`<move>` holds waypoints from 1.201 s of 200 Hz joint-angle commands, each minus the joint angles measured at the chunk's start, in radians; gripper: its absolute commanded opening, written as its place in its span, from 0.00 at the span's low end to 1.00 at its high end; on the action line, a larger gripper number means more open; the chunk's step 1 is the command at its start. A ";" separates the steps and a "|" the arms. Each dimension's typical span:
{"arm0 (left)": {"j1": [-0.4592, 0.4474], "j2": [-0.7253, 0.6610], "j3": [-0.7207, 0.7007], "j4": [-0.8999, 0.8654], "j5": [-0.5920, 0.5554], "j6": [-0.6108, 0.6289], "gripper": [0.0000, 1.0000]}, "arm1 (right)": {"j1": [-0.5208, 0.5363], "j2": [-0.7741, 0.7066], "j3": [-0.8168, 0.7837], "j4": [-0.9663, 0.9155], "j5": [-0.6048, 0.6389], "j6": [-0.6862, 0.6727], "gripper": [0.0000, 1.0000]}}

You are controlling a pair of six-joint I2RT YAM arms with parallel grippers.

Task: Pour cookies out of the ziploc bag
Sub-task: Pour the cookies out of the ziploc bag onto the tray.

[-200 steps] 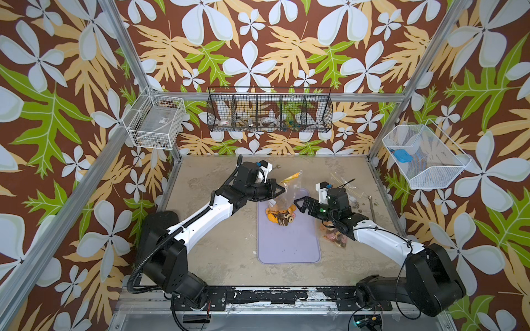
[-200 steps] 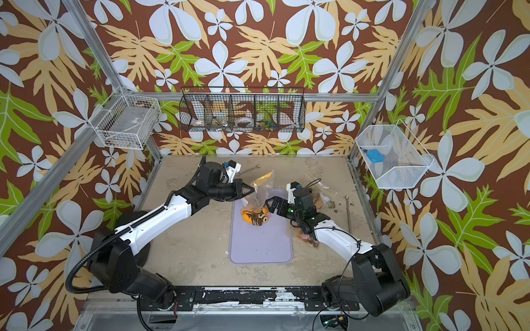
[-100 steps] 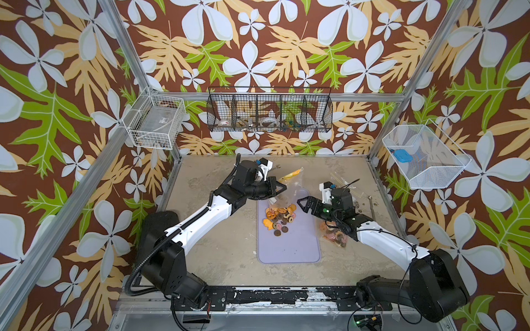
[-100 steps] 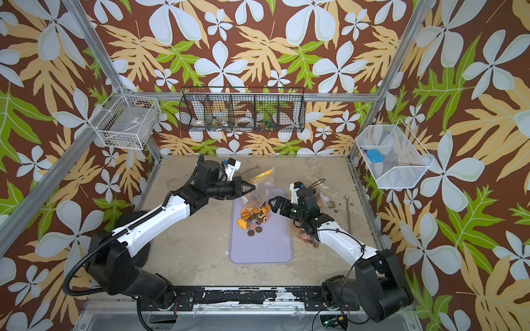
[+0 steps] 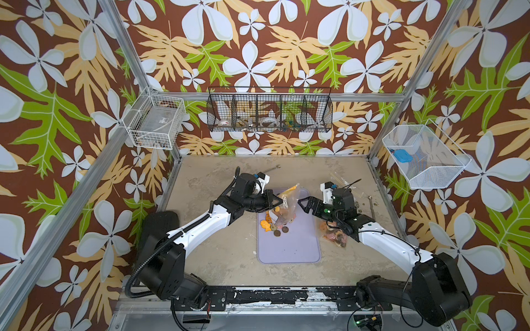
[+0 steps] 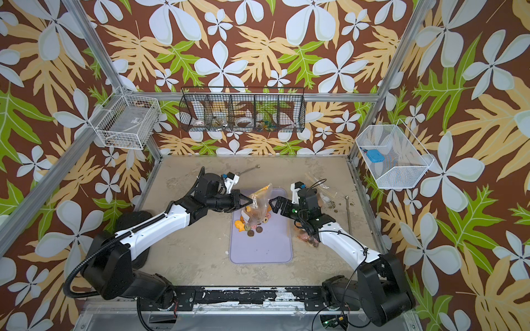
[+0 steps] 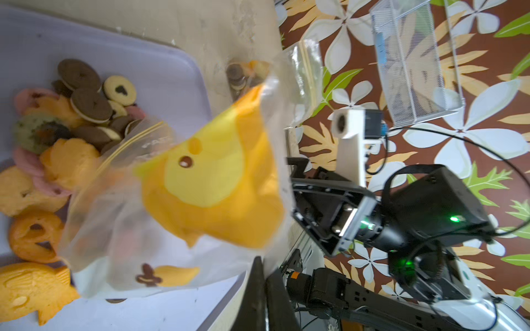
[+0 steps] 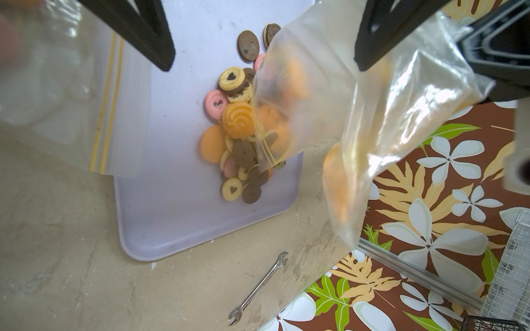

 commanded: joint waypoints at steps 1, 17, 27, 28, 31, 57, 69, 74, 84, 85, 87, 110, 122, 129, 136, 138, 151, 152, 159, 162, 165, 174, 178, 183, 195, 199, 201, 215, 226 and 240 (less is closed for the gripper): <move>0.002 0.023 -0.008 0.075 0.007 0.008 0.00 | -0.001 -0.009 0.003 -0.012 -0.001 -0.017 1.00; 0.003 0.035 0.031 0.043 0.008 0.040 0.00 | -0.001 -0.011 0.005 -0.013 -0.002 -0.016 1.00; 0.004 0.037 0.069 0.005 0.009 0.060 0.00 | 0.000 -0.011 0.005 -0.012 -0.002 -0.015 1.00; 0.004 0.037 0.072 0.001 0.009 0.062 0.00 | 0.000 -0.010 0.005 -0.011 -0.003 -0.015 1.00; 0.004 0.037 0.084 -0.009 0.008 0.066 0.00 | 0.000 -0.010 0.005 -0.011 -0.004 -0.014 1.00; 0.004 0.016 0.138 -0.023 0.043 0.039 0.00 | 0.000 -0.012 0.005 -0.012 -0.010 -0.011 1.00; 0.004 0.003 0.140 0.003 0.067 0.011 0.00 | 0.000 -0.017 0.000 -0.007 -0.013 -0.007 1.00; 0.004 -0.001 0.138 0.016 0.076 0.000 0.00 | 0.000 -0.019 -0.001 -0.007 -0.015 -0.008 1.00; 0.004 -0.006 0.125 0.043 0.088 -0.018 0.00 | -0.001 -0.020 -0.003 -0.006 -0.021 -0.006 1.00; 0.004 -0.007 0.124 0.045 0.088 -0.019 0.00 | -0.001 -0.021 -0.004 -0.006 -0.021 -0.007 1.00; 0.004 -0.006 0.122 0.047 0.089 -0.021 0.00 | 0.000 -0.021 -0.004 -0.006 -0.021 -0.007 1.00; 0.006 0.004 0.072 0.076 0.090 -0.029 0.00 | 0.001 -0.033 -0.012 -0.012 -0.022 -0.011 1.00; 0.006 0.008 0.019 0.118 0.089 -0.047 0.00 | 0.000 -0.041 -0.015 -0.022 -0.018 -0.017 1.00; 0.006 0.011 -0.006 0.135 0.085 -0.050 0.00 | -0.003 -0.045 -0.014 -0.031 -0.016 -0.021 1.00; 0.007 0.016 -0.026 0.144 0.078 -0.051 0.00 | -0.003 -0.048 -0.014 -0.037 -0.013 -0.026 1.00; 0.007 0.016 -0.031 0.145 0.077 -0.050 0.00 | -0.004 -0.050 -0.014 -0.040 -0.013 -0.027 1.00; 0.011 0.027 -0.050 0.146 0.070 -0.038 0.00 | -0.006 -0.057 -0.012 -0.050 -0.012 -0.035 1.00; 0.012 0.027 -0.050 0.145 0.070 -0.038 0.00 | -0.005 -0.058 -0.012 -0.052 -0.012 -0.037 1.00; 0.015 0.032 -0.054 0.139 0.066 -0.029 0.00 | -0.007 -0.061 -0.009 -0.059 -0.012 -0.041 1.00; 0.016 0.033 -0.053 0.136 0.065 -0.026 0.00 | -0.008 -0.063 -0.009 -0.061 -0.013 -0.043 1.00; 0.018 0.034 -0.052 0.132 0.062 -0.021 0.00 | -0.008 -0.064 -0.008 -0.065 -0.013 -0.044 1.00; 0.024 0.036 -0.048 0.120 0.059 -0.012 0.00 | -0.009 -0.071 -0.005 -0.073 -0.013 -0.049 1.00; 0.027 0.036 -0.043 0.114 0.059 -0.010 0.00 | -0.008 -0.074 -0.005 -0.079 -0.013 -0.052 1.00; 0.029 0.034 -0.037 0.108 0.065 -0.007 0.00 | -0.008 -0.080 -0.002 -0.088 -0.010 -0.054 1.00; 0.043 0.022 -0.010 0.085 0.080 0.002 0.00 | -0.010 -0.099 0.007 -0.113 -0.001 -0.068 1.00; 0.049 0.014 0.001 0.074 0.080 0.008 0.00 | -0.008 -0.106 0.011 -0.126 0.004 -0.074 1.00; 0.054 0.010 0.007 0.067 0.080 0.010 0.00 | -0.009 -0.110 0.012 -0.131 0.006 -0.078 1.00; 0.098 -0.029 0.049 0.020 0.081 0.035 0.00 | -0.009 -0.138 0.024 -0.171 0.029 -0.102 1.00; 0.154 -0.060 0.061 0.003 0.094 0.042 0.00 | -0.009 -0.158 0.030 -0.198 0.042 -0.117 1.00; 0.253 -0.094 0.049 0.012 0.137 0.032 0.00 | -0.010 -0.182 0.038 -0.226 0.049 -0.128 1.00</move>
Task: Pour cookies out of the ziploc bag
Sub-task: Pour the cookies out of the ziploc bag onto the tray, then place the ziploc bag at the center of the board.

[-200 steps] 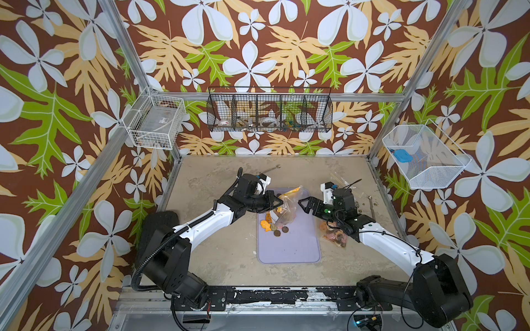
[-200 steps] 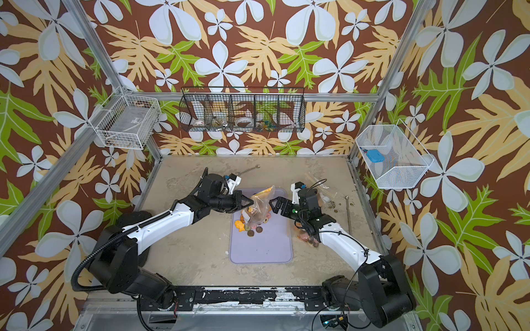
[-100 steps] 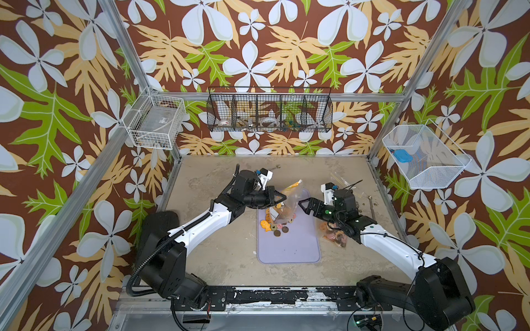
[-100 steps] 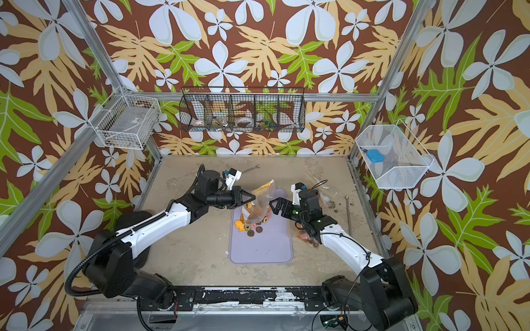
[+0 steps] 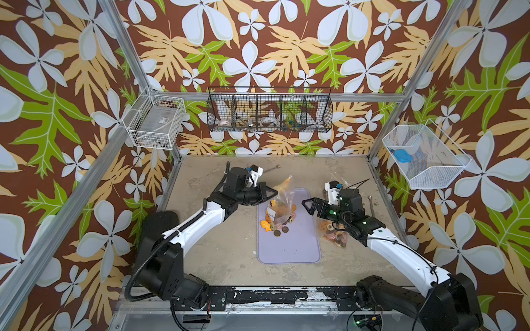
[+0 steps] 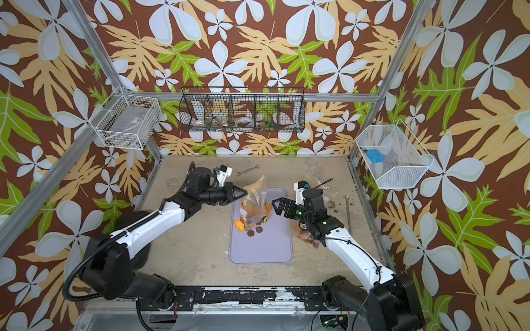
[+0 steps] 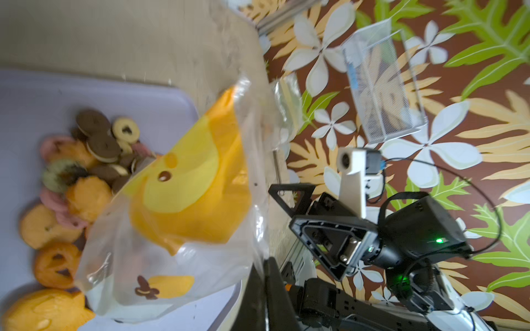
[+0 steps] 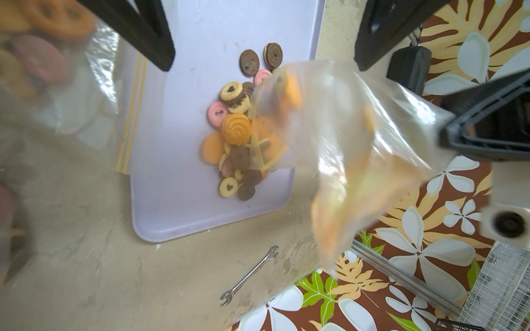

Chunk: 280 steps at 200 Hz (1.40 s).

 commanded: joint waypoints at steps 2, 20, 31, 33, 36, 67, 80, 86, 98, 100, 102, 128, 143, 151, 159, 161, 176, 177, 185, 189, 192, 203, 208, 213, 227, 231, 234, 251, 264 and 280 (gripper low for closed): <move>0.125 -0.047 -0.004 -0.016 0.060 0.018 0.00 | -0.001 -0.031 0.014 -0.074 0.038 -0.047 1.00; 0.264 -0.075 -0.067 0.090 0.138 -0.059 0.00 | 0.000 -0.059 0.022 -0.099 0.038 -0.048 1.00; 0.356 -0.085 -0.128 0.197 0.172 -0.136 0.00 | 0.000 -0.072 0.028 -0.110 0.041 -0.051 1.00; 0.368 -0.084 -0.134 0.214 0.176 -0.150 0.00 | 0.000 -0.074 0.029 -0.112 0.041 -0.051 1.00; 0.395 -0.084 -0.146 0.236 0.183 -0.166 0.00 | 0.000 -0.079 0.030 -0.115 0.041 -0.051 1.00; 0.612 -0.081 -0.131 0.161 0.127 -0.101 0.00 | 0.000 -0.104 0.044 -0.154 0.056 -0.070 1.00; 0.650 -0.097 -0.069 0.027 0.002 0.024 0.00 | -0.001 -0.113 0.041 -0.168 0.073 -0.082 1.00; 0.652 -0.106 -0.044 -0.018 -0.067 0.078 0.00 | -0.001 -0.115 0.037 -0.174 0.083 -0.088 1.00; 0.647 -0.124 -0.007 -0.090 -0.211 0.163 0.00 | -0.001 -0.121 0.028 -0.192 0.107 -0.100 1.00; 0.646 -0.126 -0.004 -0.098 -0.238 0.173 0.00 | -0.001 -0.122 0.026 -0.193 0.110 -0.101 1.00; 0.645 -0.130 -0.001 -0.106 -0.252 0.181 0.00 | 0.000 -0.124 0.024 -0.196 0.117 -0.101 1.00; 0.635 -0.120 -0.020 -0.147 -0.462 0.272 0.00 | 0.000 -0.127 0.002 -0.250 0.221 -0.106 1.00; 0.634 -0.084 -0.049 -0.152 -0.509 0.297 0.04 | -0.001 -0.121 -0.008 -0.274 0.261 -0.109 1.00; 0.635 -0.051 -0.061 -0.152 -0.508 0.305 0.05 | -0.001 -0.115 -0.013 -0.279 0.271 -0.112 1.00; 0.634 -0.018 -0.073 -0.152 -0.495 0.308 0.07 | 0.000 -0.104 -0.017 -0.280 0.271 -0.116 0.99; 0.634 -0.010 -0.076 -0.152 -0.489 0.311 0.08 | 0.000 -0.102 -0.018 -0.280 0.270 -0.118 0.98; 0.634 0.042 -0.097 -0.144 -0.448 0.310 0.23 | 0.000 -0.074 -0.013 -0.284 0.264 -0.129 0.93; 0.635 0.045 -0.098 -0.144 -0.445 0.309 0.25 | 0.000 -0.073 -0.012 -0.285 0.264 -0.130 0.92; 0.634 0.063 -0.102 -0.151 -0.426 0.308 0.47 | 0.000 -0.058 -0.009 -0.288 0.263 -0.140 0.89; 0.634 0.069 -0.106 -0.151 -0.412 0.305 0.56 | -0.001 -0.051 -0.007 -0.289 0.259 -0.145 0.86; 0.634 0.070 -0.110 -0.149 -0.404 0.303 0.64 | 0.000 -0.046 -0.005 -0.289 0.257 -0.150 0.85; 0.631 0.057 -0.128 -0.137 -0.377 0.289 0.80 | -0.001 -0.029 0.000 -0.289 0.246 -0.164 0.82; 0.624 0.043 -0.135 -0.137 -0.377 0.288 0.89 | 0.000 -0.022 0.000 -0.287 0.241 -0.167 0.80; 0.617 0.027 -0.136 -0.139 -0.380 0.289 0.99 | 0.000 -0.014 0.000 -0.282 0.232 -0.172 0.78; 0.589 -0.024 -0.134 -0.157 -0.388 0.295 1.00 | 0.000 0.015 0.004 -0.271 0.200 -0.178 0.74; 0.579 -0.041 -0.134 -0.159 -0.385 0.293 1.00 | 0.000 0.025 0.006 -0.268 0.194 -0.178 0.73; 0.570 -0.054 -0.134 -0.159 -0.380 0.291 1.00 | 0.000 0.032 0.008 -0.267 0.189 -0.180 0.72; 0.493 -0.128 -0.139 -0.156 -0.331 0.261 1.00 | 0.000 0.065 0.017 -0.255 0.176 -0.179 0.67; 0.402 -0.181 -0.158 -0.115 -0.287 0.225 1.00 | 0.000 0.075 0.020 -0.253 0.179 -0.176 0.67; 0.247 -0.208 -0.158 -0.075 -0.287 0.193 1.00 | -0.001 0.065 0.017 -0.256 0.195 -0.176 0.71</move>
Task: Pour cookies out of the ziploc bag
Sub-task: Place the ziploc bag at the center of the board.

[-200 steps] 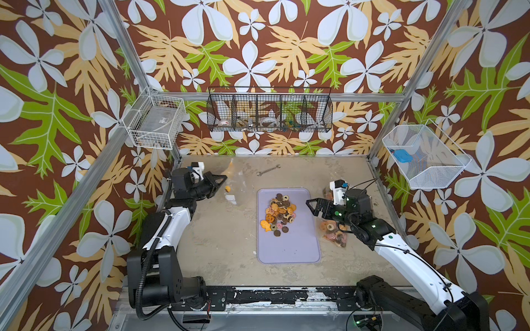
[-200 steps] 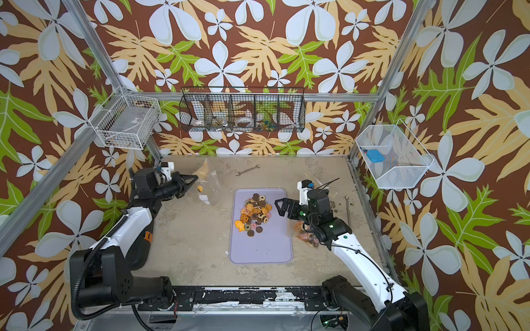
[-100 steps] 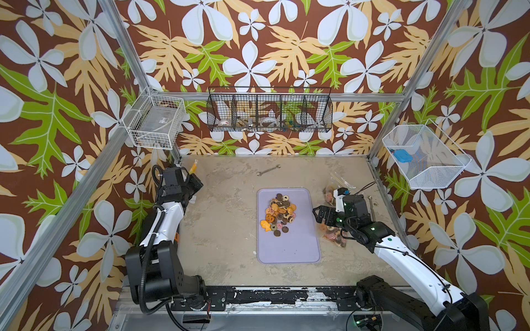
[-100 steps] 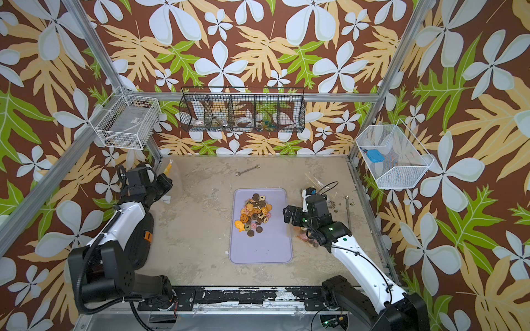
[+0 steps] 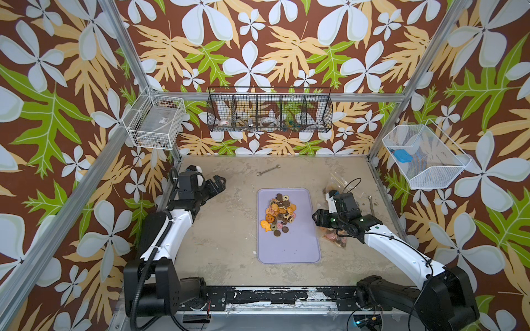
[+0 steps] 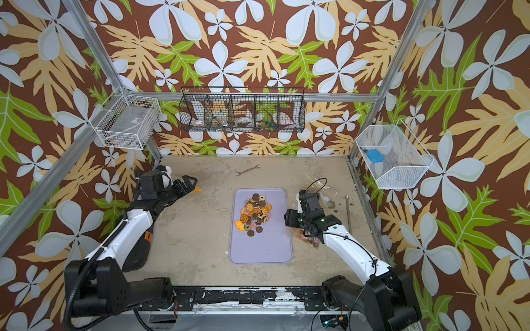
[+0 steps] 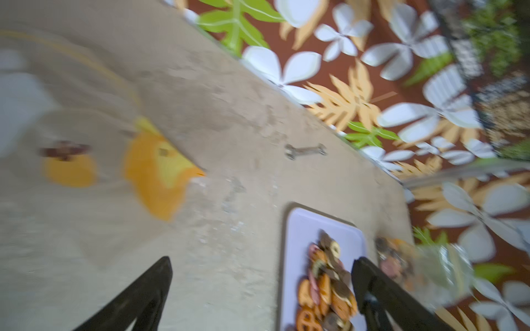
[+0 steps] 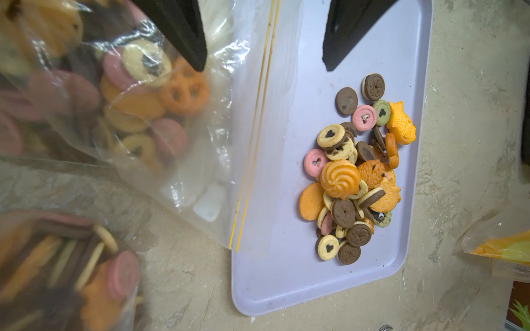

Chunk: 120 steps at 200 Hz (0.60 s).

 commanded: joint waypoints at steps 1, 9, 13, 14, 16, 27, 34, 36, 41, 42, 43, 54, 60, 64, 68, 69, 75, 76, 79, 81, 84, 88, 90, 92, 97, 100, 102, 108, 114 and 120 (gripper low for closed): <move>-0.145 -0.033 -0.006 0.067 0.055 -0.058 0.99 | 0.000 -0.006 0.005 0.015 0.002 -0.011 0.71; -0.212 -0.027 -0.015 0.100 0.076 -0.088 0.98 | 0.000 -0.014 0.002 0.014 0.009 -0.012 0.72; -0.235 -0.021 -0.020 0.120 0.089 -0.106 0.98 | 0.000 -0.019 0.000 0.014 0.013 -0.013 0.71; -0.244 -0.020 -0.022 0.126 0.092 -0.111 0.97 | 0.000 -0.021 0.000 0.014 0.012 -0.014 0.71; -0.257 -0.016 -0.025 0.137 0.098 -0.120 0.97 | 0.000 -0.022 0.000 0.014 0.011 -0.016 0.70; -0.327 0.004 -0.042 0.197 0.122 -0.159 0.96 | 0.000 -0.024 -0.001 0.012 0.009 -0.022 0.65; -0.369 0.018 -0.043 0.218 0.123 -0.167 0.95 | 0.000 -0.020 -0.001 0.012 0.007 -0.024 0.62; -0.380 0.023 -0.042 0.222 0.123 -0.169 0.95 | -0.001 -0.018 -0.001 0.012 0.006 -0.024 0.62; -0.404 0.033 -0.041 0.235 0.122 -0.167 0.94 | -0.002 -0.014 0.001 0.012 0.002 -0.026 0.61; -0.410 0.034 -0.041 0.239 0.122 -0.166 0.94 | -0.002 -0.012 0.001 0.012 0.001 -0.026 0.61; -0.416 0.035 -0.041 0.243 0.121 -0.167 0.94 | -0.003 -0.012 0.002 0.012 -0.001 -0.026 0.60; -0.460 0.059 -0.049 0.290 0.130 -0.169 0.94 | -0.005 0.000 0.008 0.015 -0.010 -0.028 0.58; -0.475 0.072 -0.053 0.320 0.145 -0.176 0.93 | -0.005 0.006 0.012 0.015 -0.011 -0.029 0.56; -0.484 0.081 -0.059 0.341 0.155 -0.181 0.93 | -0.004 0.012 0.014 0.015 -0.011 -0.030 0.55; -0.490 0.091 -0.065 0.365 0.166 -0.188 0.93 | -0.006 0.017 0.018 0.015 -0.012 -0.031 0.54; -0.491 0.094 -0.066 0.370 0.169 -0.189 0.93 | -0.007 0.018 0.018 0.015 -0.013 -0.031 0.54; -0.497 0.107 -0.072 0.399 0.184 -0.202 0.92 | -0.008 0.026 0.023 0.014 -0.016 -0.033 0.52; -0.498 0.110 -0.074 0.404 0.185 -0.203 0.92 | -0.008 0.028 0.025 0.014 -0.016 -0.033 0.52; -0.499 0.116 -0.078 0.418 0.194 -0.208 0.92 | -0.008 0.032 0.027 0.013 -0.016 -0.033 0.51; -0.501 0.120 -0.081 0.427 0.198 -0.211 0.92 | -0.009 0.035 0.028 0.013 -0.016 -0.033 0.50; -0.501 0.125 -0.084 0.441 0.204 -0.215 0.92 | -0.012 0.039 0.029 0.014 -0.016 -0.033 0.49; -0.502 0.133 -0.089 0.455 0.210 -0.219 0.92 | -0.013 0.044 0.031 0.014 -0.018 -0.033 0.48; -0.502 0.138 -0.090 0.458 0.212 -0.220 0.92 | -0.015 0.046 0.032 0.014 -0.019 -0.033 0.48; -0.502 0.141 -0.091 0.463 0.215 -0.221 0.92 | -0.016 0.047 0.034 0.014 -0.019 -0.033 0.48; -0.502 0.151 -0.092 0.470 0.220 -0.221 0.92 | -0.018 0.052 0.035 0.014 -0.022 -0.034 0.47; -0.502 0.156 -0.092 0.474 0.221 -0.221 0.91 | -0.019 0.054 0.037 0.013 -0.024 -0.034 0.47; -0.502 0.159 -0.092 0.477 0.223 -0.221 0.91 | -0.021 0.055 0.038 0.012 -0.026 -0.035 0.46; -0.503 0.166 -0.095 0.487 0.227 -0.220 0.91 | -0.021 0.059 0.043 0.010 -0.026 -0.037 0.46; -0.504 0.173 -0.096 0.496 0.229 -0.221 0.91 | -0.021 0.062 0.046 0.007 -0.029 -0.036 0.45; -0.504 0.180 -0.098 0.503 0.234 -0.225 0.91 | -0.023 0.066 0.051 0.002 -0.033 -0.038 0.45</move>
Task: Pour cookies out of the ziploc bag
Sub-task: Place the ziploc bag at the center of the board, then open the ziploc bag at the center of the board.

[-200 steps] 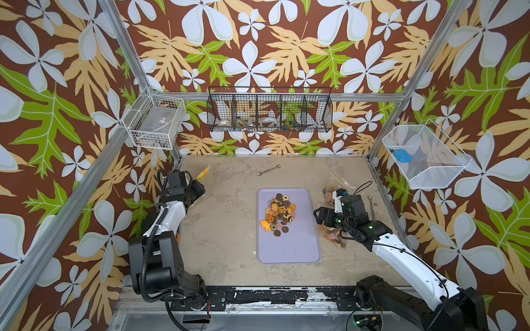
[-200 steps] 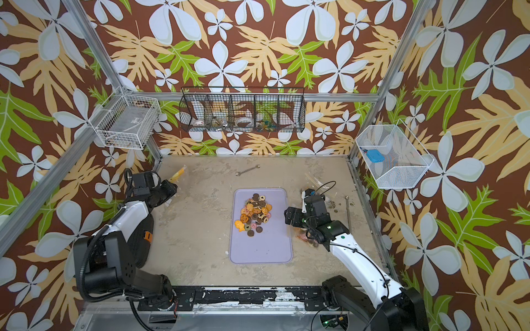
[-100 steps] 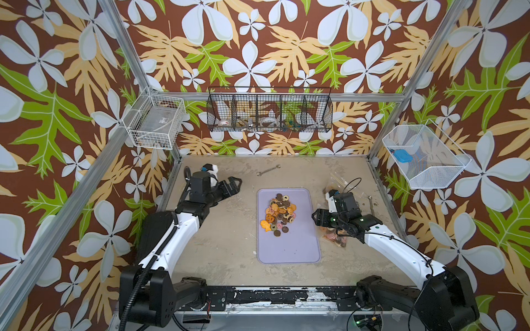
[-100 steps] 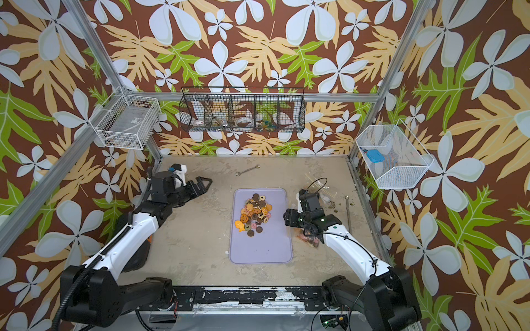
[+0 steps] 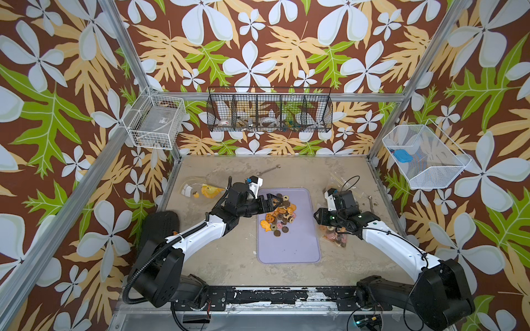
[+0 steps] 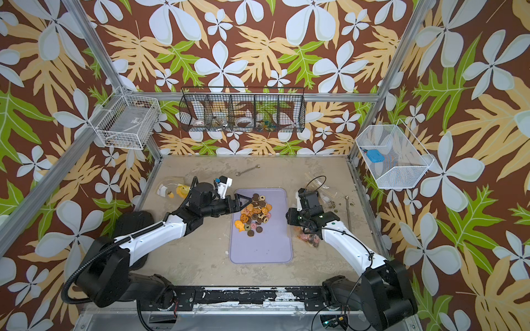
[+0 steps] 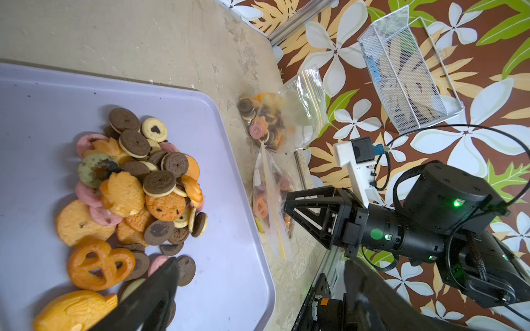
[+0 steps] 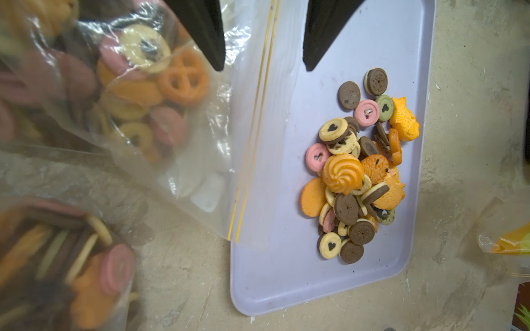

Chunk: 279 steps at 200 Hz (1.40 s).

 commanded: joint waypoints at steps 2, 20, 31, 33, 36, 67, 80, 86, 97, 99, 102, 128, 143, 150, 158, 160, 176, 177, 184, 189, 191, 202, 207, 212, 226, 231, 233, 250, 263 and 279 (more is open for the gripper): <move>-0.004 0.022 -0.004 0.118 0.050 -0.025 0.91 | -0.003 0.012 0.019 -0.002 -0.018 -0.017 0.45; -0.005 0.043 -0.006 0.127 0.071 -0.025 0.91 | -0.003 0.018 0.037 -0.019 -0.035 -0.018 0.45; -0.005 0.048 -0.010 0.133 0.082 -0.019 0.91 | -0.003 0.022 0.052 -0.033 -0.046 -0.022 0.44; -0.005 0.049 -0.011 0.135 0.085 -0.017 0.91 | -0.003 0.023 0.054 -0.035 -0.048 -0.022 0.44; -0.005 0.049 -0.013 0.137 0.087 -0.013 0.91 | -0.003 0.024 0.059 -0.040 -0.051 -0.023 0.44; -0.005 0.044 -0.027 0.129 0.087 0.022 0.91 | -0.004 0.070 0.100 -0.083 -0.073 -0.038 0.39; -0.005 0.049 -0.034 0.138 0.094 0.020 0.91 | -0.004 0.082 0.105 -0.092 -0.062 -0.044 0.38; -0.005 0.051 -0.036 0.145 0.099 0.017 0.91 | -0.003 0.086 0.105 -0.094 -0.058 -0.044 0.38; -0.007 0.060 -0.036 0.155 0.109 0.011 0.91 | -0.003 0.091 0.105 -0.093 -0.051 -0.046 0.37; -0.006 0.060 -0.036 0.156 0.112 0.010 0.91 | -0.003 0.093 0.105 -0.094 -0.049 -0.046 0.36; -0.007 0.062 -0.037 0.158 0.114 0.009 0.91 | -0.003 0.095 0.105 -0.094 -0.047 -0.046 0.36; -0.011 0.076 -0.048 0.197 0.133 -0.015 0.91 | -0.003 0.110 0.098 -0.079 -0.039 -0.048 0.31; -0.017 0.082 -0.050 0.206 0.138 -0.021 0.91 | -0.004 0.130 0.093 -0.068 -0.037 -0.050 0.26; -0.020 0.085 -0.050 0.208 0.141 -0.023 0.91 | -0.005 0.139 0.091 -0.063 -0.037 -0.054 0.22; -0.024 0.084 -0.049 0.208 0.141 -0.023 0.91 | -0.006 0.145 0.090 -0.060 -0.036 -0.055 0.18; -0.024 0.084 -0.049 0.208 0.141 -0.024 0.91 | -0.005 0.149 0.089 -0.060 -0.036 -0.056 0.17; -0.028 0.086 -0.047 0.208 0.142 -0.026 0.91 | -0.007 0.152 0.086 -0.058 -0.036 -0.059 0.13; -0.028 0.087 -0.046 0.208 0.142 -0.026 0.91 | -0.007 0.152 0.086 -0.057 -0.037 -0.060 0.12; -0.029 0.087 -0.045 0.209 0.144 -0.026 0.91 | -0.007 0.147 0.082 -0.055 -0.035 -0.061 0.11; -0.031 0.089 -0.044 0.206 0.144 -0.026 0.91 | -0.009 0.143 0.079 -0.054 -0.036 -0.062 0.10; -0.032 0.090 -0.043 0.206 0.143 -0.026 0.91 | -0.010 0.143 0.078 -0.055 -0.035 -0.063 0.09; -0.036 0.095 -0.041 0.206 0.143 -0.028 0.91 | -0.009 0.134 0.076 -0.056 -0.033 -0.067 0.06; -0.038 0.099 -0.039 0.206 0.142 -0.029 0.91 | -0.009 0.133 0.074 -0.058 -0.030 -0.069 0.05; -0.039 0.101 -0.038 0.207 0.141 -0.030 0.91 | -0.010 0.129 0.074 -0.061 -0.031 -0.070 0.03; -0.046 0.109 -0.035 0.206 0.138 -0.033 0.91 | -0.010 0.120 0.070 -0.063 -0.033 -0.075 0.00; -0.049 0.114 -0.033 0.207 0.136 -0.033 0.91 | -0.010 0.116 0.068 -0.063 -0.034 -0.077 0.00; -0.051 0.115 -0.032 0.206 0.136 -0.033 0.91 | -0.010 0.115 0.067 -0.063 -0.035 -0.077 0.00; -0.066 0.128 -0.026 0.208 0.127 -0.038 0.91 | -0.013 0.110 0.060 -0.065 -0.035 -0.083 0.00; -0.084 0.145 -0.015 0.213 0.116 -0.042 0.91 | -0.017 0.110 0.054 -0.059 -0.042 -0.087 0.00; -0.115 0.173 0.007 0.212 0.099 -0.045 0.91 | -0.019 0.107 0.049 -0.052 -0.058 -0.087 0.00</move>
